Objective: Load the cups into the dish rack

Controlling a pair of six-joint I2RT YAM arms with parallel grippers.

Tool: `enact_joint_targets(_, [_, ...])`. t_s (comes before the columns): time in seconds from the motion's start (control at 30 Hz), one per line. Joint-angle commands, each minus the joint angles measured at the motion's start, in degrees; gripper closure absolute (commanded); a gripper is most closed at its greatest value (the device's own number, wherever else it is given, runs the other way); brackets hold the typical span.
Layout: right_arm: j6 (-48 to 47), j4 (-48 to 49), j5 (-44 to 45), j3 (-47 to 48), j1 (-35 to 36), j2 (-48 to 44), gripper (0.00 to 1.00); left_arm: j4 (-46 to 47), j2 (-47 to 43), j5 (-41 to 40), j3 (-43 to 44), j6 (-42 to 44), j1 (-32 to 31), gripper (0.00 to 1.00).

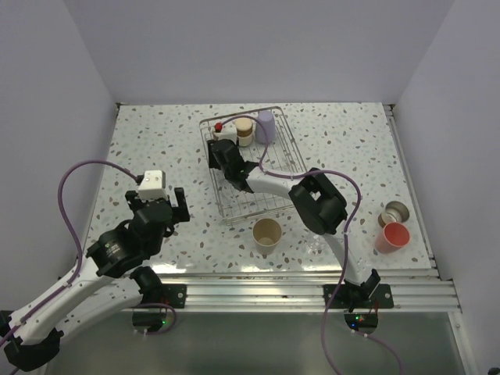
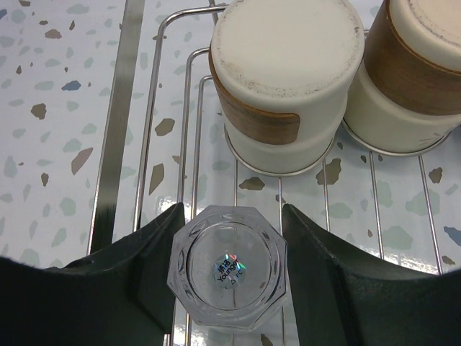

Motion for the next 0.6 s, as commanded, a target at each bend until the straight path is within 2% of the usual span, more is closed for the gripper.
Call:
enact_joint_targets(0.0, [-0.05, -1.47, 0.75, 1.52, 0.24, -0.28, 0.46, 2.22, -0.21, -0.17, -0.27, -0.15, 0.20, 0.06])
enact_joint_targets(0.17, [-0.14, -1.20, 0.93, 0.81, 0.33, -2.21, 0.30, 2.22, -0.30, -0.34, -0.36, -0.15, 0.20, 0.06])
enact_joint_targets(0.57, [-1.19, 0.47, 0.66, -2.70, 0.68, -8.79, 0.11, 2.13, 0.49, -0.70, -0.36, -0.15, 0.20, 0.06])
